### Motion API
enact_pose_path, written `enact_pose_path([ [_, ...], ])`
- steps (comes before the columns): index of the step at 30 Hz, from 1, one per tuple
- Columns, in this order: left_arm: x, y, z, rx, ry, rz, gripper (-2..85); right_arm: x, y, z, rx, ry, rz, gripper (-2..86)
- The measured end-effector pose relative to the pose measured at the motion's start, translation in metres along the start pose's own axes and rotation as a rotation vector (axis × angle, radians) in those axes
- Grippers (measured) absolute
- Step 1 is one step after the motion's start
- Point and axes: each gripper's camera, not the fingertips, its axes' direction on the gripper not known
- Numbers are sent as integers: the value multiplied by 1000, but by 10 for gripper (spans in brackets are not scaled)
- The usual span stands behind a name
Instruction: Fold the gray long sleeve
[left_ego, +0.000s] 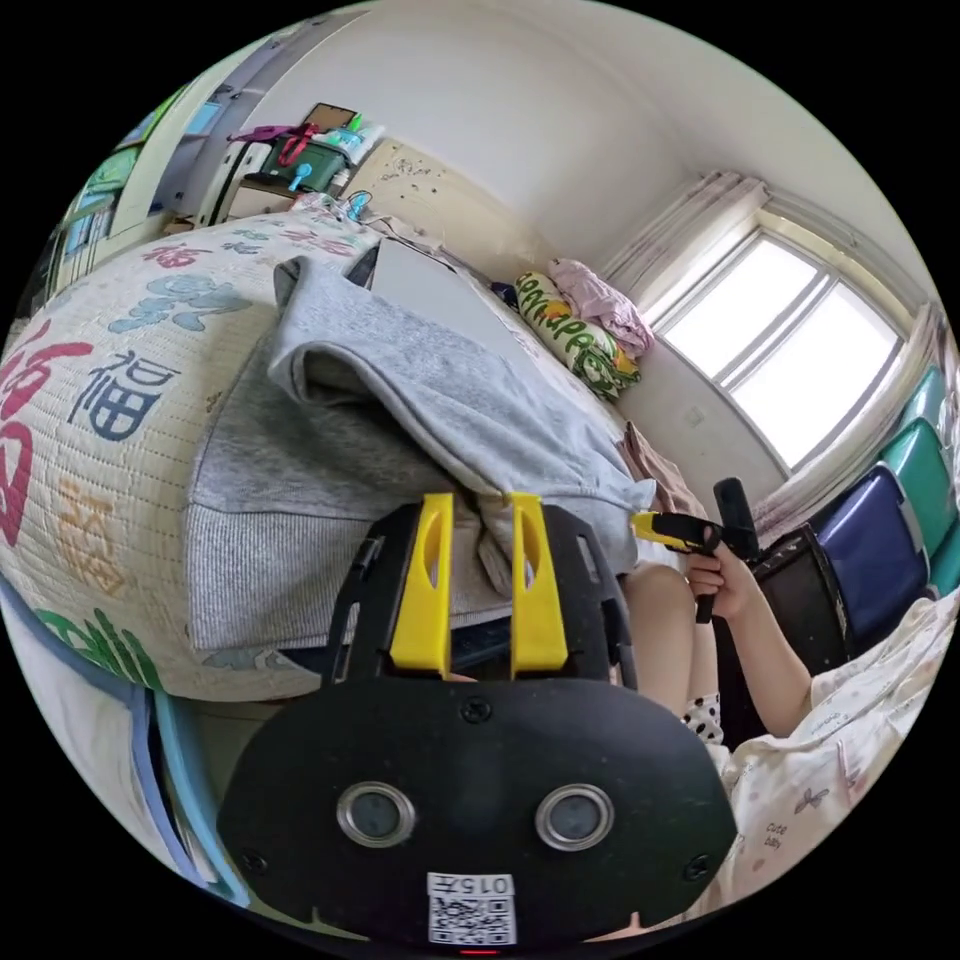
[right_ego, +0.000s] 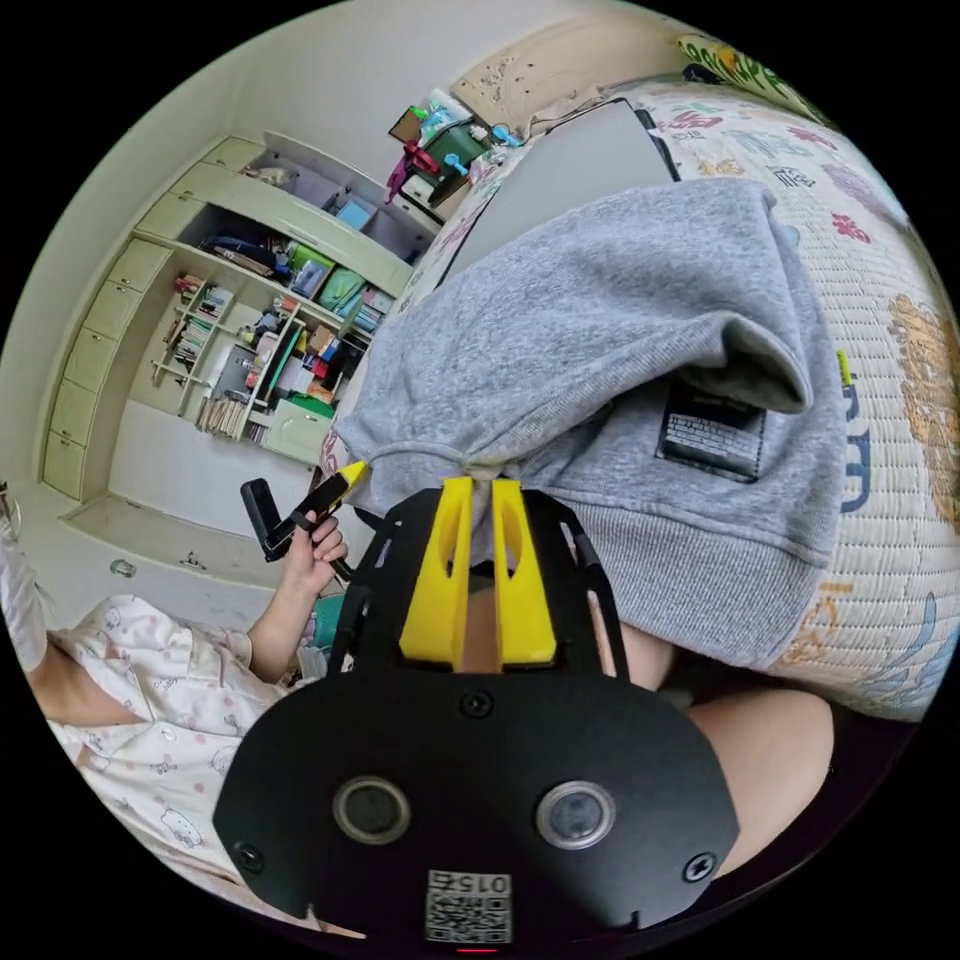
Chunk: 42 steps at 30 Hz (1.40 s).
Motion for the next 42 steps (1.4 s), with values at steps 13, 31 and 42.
enact_pose_path([
  [13, 97, -92, -74, -28, -114, 185, 69, 48, 40, -116, 216, 186, -28, 94],
  [31, 376, -244, 163, -347, -10, 877, 52, 212, 10, -134, 328, 232, -1, 20],
  [42, 398, -386, 135, -279, 294, 763, 55, 290, 44, -137, 316, 240, -41, 12],
])
